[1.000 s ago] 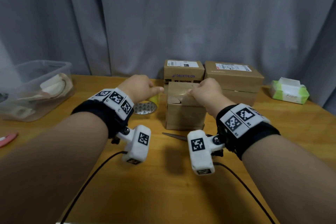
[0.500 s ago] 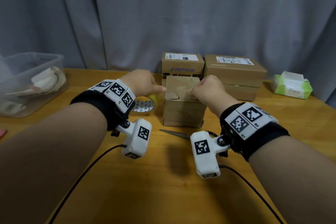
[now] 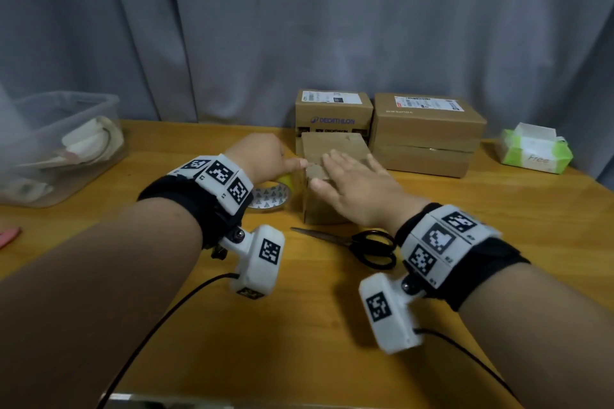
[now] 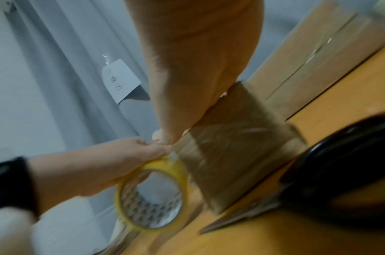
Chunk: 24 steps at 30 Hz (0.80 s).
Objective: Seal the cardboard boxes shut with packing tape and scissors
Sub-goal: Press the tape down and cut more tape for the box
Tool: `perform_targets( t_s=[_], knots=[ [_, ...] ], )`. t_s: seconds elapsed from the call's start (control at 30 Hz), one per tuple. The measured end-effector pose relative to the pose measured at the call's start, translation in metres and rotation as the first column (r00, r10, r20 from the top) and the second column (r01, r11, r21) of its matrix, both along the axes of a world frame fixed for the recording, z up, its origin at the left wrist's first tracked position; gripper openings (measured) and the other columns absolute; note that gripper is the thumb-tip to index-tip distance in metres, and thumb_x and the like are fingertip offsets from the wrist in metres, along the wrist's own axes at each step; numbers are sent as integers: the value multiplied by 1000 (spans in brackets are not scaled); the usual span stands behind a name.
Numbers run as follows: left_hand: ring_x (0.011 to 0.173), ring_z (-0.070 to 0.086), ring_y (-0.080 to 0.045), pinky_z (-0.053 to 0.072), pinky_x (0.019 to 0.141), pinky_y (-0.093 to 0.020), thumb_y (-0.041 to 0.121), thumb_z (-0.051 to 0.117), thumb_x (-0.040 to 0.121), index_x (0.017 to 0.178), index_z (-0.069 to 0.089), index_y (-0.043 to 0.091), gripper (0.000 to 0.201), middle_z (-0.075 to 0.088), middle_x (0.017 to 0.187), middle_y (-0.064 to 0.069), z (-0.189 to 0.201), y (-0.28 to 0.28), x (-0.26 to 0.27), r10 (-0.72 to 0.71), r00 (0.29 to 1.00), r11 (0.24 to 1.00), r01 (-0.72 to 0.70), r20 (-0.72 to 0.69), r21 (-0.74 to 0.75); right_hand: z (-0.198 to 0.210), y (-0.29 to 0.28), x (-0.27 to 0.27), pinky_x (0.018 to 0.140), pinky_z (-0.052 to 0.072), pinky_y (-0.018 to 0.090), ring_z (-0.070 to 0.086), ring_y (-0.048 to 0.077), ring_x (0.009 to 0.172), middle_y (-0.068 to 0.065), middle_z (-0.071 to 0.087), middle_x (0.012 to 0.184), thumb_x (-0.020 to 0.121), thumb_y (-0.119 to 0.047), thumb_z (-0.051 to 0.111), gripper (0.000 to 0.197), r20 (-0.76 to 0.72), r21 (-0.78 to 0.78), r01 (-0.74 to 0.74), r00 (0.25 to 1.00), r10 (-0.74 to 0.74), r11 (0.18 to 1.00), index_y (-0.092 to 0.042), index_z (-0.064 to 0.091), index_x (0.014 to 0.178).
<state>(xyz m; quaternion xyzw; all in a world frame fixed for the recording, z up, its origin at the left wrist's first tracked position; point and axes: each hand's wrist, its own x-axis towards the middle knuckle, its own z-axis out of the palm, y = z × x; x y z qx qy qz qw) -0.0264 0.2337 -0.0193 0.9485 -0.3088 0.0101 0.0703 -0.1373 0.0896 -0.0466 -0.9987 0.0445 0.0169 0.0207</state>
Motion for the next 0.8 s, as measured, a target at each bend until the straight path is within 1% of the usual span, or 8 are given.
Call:
perform_targets(
  t_s=[0.17, 0.3, 0.43, 0.5, 0.57, 0.6, 0.7, 0.8],
  knots=[
    [52, 41, -14, 29, 49, -28, 56, 45, 92, 55, 43, 14, 55, 42, 54, -1, -3, -10, -13, 36, 998, 999, -38, -49, -34, 15, -27, -4, 116, -11, 50, 1, 18, 149, 2, 6, 161, 97, -56, 4, 71, 3, -83, 130, 992, -130, 988, -14, 12, 153],
    [67, 53, -28, 33, 54, -30, 47, 45, 95, 79, 62, -3, 55, 50, 64, -13, -9, -27, -23, 13, 998, 996, -19, -67, -90, 14, -11, 10, 119, 6, 39, 15, 19, 147, 6, 20, 159, 105, -38, 12, 55, 94, 254, 99, 988, -126, 962, -11, 24, 151],
    [56, 43, -19, 30, 54, -29, 42, 47, 95, 58, 49, 10, 49, 41, 53, -2, -18, -14, -19, -90, 972, 932, 6, -215, -363, 0, -13, 17, 118, 4, 40, 11, 19, 148, 5, 15, 160, 102, -49, 8, 58, 70, 176, 123, 988, -137, 977, -24, 19, 153],
    [65, 49, -8, 36, 62, -26, 43, 55, 91, 80, 57, 13, 32, 51, 69, 4, -21, 2, -18, -170, 930, 848, -31, -327, -529, -3, -13, 19, 119, 3, 40, 8, 19, 148, 4, 10, 161, 100, -54, 8, 60, 59, 132, 131, 988, -139, 983, -28, 14, 153],
    [91, 53, -7, 41, 73, -23, 41, 66, 84, 109, 53, 18, 36, 56, 96, 2, -25, 19, -20, -263, 886, 827, 2, -383, -562, -6, -10, 23, 119, 2, 40, 8, 19, 148, 4, 9, 161, 99, -56, 11, 61, 76, 104, 150, 985, -158, 983, -29, 13, 153],
    [98, 51, -8, 43, 75, -20, 37, 70, 82, 115, 50, 21, 42, 54, 103, 1, -27, 25, -20, -294, 881, 834, 47, -371, -549, -8, -8, 25, 119, 2, 40, 9, 19, 148, 4, 10, 161, 99, -55, 13, 61, 92, 97, 163, 981, -172, 982, -29, 14, 153],
    [84, 52, -12, 44, 67, -13, 29, 74, 79, 115, 51, 25, 43, 52, 94, 2, -33, 38, -19, -328, 920, 816, 162, -214, -556, -12, -5, 27, 119, 3, 40, 11, 20, 148, 4, 13, 161, 100, -50, 17, 57, 134, 87, 194, 970, -205, 977, -28, 17, 153],
    [96, 55, -14, 47, 81, -22, 31, 70, 82, 116, 56, 28, 37, 57, 109, 2, -33, 39, -19, -346, 935, 815, 259, -78, -519, -11, -6, 28, 119, 4, 40, 12, 19, 148, 3, 14, 161, 101, -48, 17, 55, 135, 84, 198, 969, -208, 977, -29, 17, 153]
  ],
)
